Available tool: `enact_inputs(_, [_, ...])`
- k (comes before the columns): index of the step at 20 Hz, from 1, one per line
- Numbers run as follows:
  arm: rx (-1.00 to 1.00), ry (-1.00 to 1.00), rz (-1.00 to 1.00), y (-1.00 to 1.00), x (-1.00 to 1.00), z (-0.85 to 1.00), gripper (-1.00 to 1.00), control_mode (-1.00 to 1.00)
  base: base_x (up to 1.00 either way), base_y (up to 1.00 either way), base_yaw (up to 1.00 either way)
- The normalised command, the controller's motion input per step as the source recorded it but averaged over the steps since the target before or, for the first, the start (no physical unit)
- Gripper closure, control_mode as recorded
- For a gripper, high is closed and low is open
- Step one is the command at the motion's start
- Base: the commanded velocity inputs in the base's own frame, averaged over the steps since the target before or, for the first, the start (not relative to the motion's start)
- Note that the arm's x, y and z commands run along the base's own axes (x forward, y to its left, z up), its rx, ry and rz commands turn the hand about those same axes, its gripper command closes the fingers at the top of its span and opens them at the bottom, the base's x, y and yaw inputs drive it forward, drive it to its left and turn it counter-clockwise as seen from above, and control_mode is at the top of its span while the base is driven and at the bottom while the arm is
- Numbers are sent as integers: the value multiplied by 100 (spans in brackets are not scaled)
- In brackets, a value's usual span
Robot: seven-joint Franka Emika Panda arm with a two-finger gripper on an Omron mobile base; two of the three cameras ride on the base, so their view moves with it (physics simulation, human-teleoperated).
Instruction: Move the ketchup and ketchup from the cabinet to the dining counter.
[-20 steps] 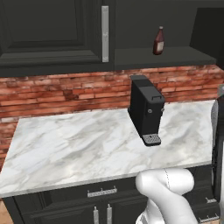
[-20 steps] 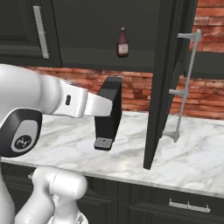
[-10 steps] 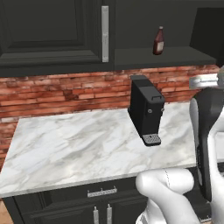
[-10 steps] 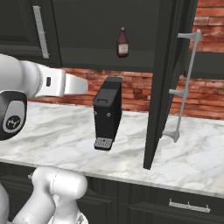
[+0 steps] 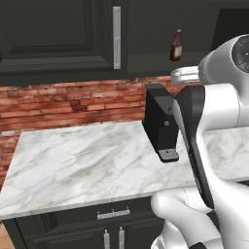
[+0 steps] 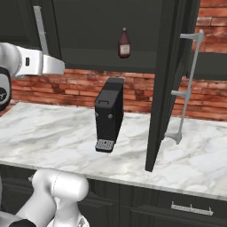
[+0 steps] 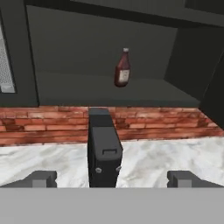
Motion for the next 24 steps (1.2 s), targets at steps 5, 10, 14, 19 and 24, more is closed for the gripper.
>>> enact_inputs(5, [5,-1,13,67,43,22,-100,-100,0,0,0])
enact_inputs(10, [7,0,8,59,56,9,-100,-100,0,0,0])
enact_inputs(14, [4,0,5,51,56,1,-100,-100,0,0,0])
enact_inputs(19, [3,0,7,28,57,0,-100,-100,0,0,0])
enact_inputs(24, [7,1,11,11,64,0,-100,-100,0,0,0])
